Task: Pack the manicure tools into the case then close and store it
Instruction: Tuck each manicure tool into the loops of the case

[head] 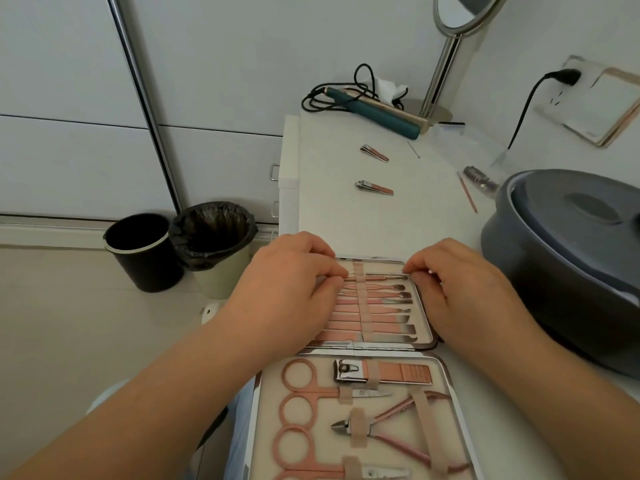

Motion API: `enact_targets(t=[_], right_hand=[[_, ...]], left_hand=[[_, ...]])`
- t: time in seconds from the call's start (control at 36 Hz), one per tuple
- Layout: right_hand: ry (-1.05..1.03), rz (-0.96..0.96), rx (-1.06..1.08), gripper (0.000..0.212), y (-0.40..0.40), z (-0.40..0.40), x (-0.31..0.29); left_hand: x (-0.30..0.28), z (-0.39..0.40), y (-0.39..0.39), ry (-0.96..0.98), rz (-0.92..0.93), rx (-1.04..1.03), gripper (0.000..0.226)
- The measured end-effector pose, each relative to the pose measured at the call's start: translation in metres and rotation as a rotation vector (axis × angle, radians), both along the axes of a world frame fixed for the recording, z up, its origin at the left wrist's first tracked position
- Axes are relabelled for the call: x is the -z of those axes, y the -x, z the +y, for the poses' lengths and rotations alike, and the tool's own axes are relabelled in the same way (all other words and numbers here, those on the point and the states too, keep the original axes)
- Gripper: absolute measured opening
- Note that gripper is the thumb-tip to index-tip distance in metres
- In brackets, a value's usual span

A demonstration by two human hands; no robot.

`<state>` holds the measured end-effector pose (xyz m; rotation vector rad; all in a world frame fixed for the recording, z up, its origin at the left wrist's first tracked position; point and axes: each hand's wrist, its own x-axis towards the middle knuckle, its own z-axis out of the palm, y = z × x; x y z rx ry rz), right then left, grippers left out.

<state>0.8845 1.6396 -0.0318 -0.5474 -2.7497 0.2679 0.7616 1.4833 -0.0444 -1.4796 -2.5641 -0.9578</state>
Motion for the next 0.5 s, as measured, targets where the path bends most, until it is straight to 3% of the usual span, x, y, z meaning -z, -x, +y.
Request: enact_targets(t=[0.19, 0.5], right_hand=[[0.059, -0.089, -0.009, 0.020, 0.003, 0.001, -0.010], [-0.064, -0.317, -0.074, 0.020, 0.016, 0.005, -0.026]], left_hand=[[0.000, -0.001, -0.001, -0.001, -0.020, -0.003, 0.023], [0.002, -0.002, 0.000, 0.010, -0.005, 0.027, 0.026]])
